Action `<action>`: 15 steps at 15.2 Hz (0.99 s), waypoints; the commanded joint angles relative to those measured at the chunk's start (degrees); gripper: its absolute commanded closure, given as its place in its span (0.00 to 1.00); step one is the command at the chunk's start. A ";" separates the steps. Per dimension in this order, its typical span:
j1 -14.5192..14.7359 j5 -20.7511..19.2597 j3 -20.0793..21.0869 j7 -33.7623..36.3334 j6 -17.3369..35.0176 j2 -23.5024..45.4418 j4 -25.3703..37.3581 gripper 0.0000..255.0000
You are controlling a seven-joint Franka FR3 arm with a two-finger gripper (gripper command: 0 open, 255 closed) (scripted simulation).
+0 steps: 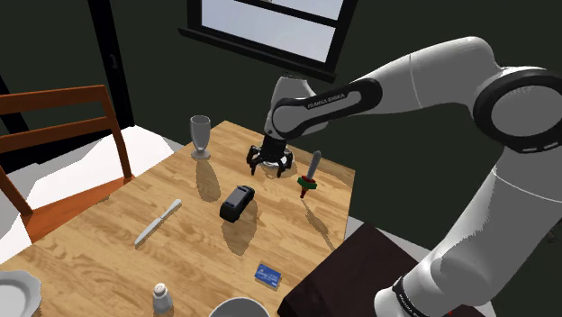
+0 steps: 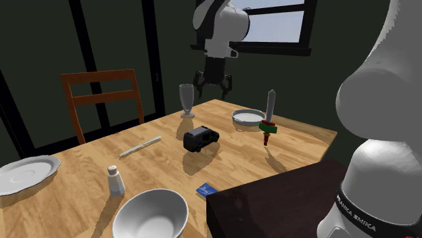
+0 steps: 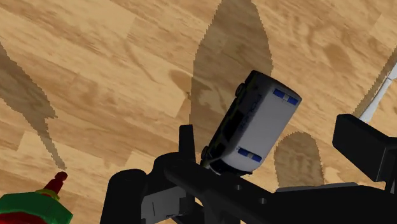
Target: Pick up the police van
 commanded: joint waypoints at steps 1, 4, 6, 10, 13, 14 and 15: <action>0.51 -1.00 -0.40 3.00 1.63 4.74 2.93 0.00; 1.27 -2.02 -1.52 6.51 3.29 11.41 7.64 0.00; 1.83 -2.43 -2.37 8.60 4.09 15.82 11.10 0.00; 2.86 -2.70 -4.08 12.31 4.96 24.65 18.81 0.00; 3.51 -2.48 -5.30 14.74 4.97 31.36 25.37 0.00; 3.68 -2.35 -5.67 15.52 4.84 33.64 27.74 0.00; 3.78 -2.27 -5.88 15.94 4.74 34.92 29.10 0.00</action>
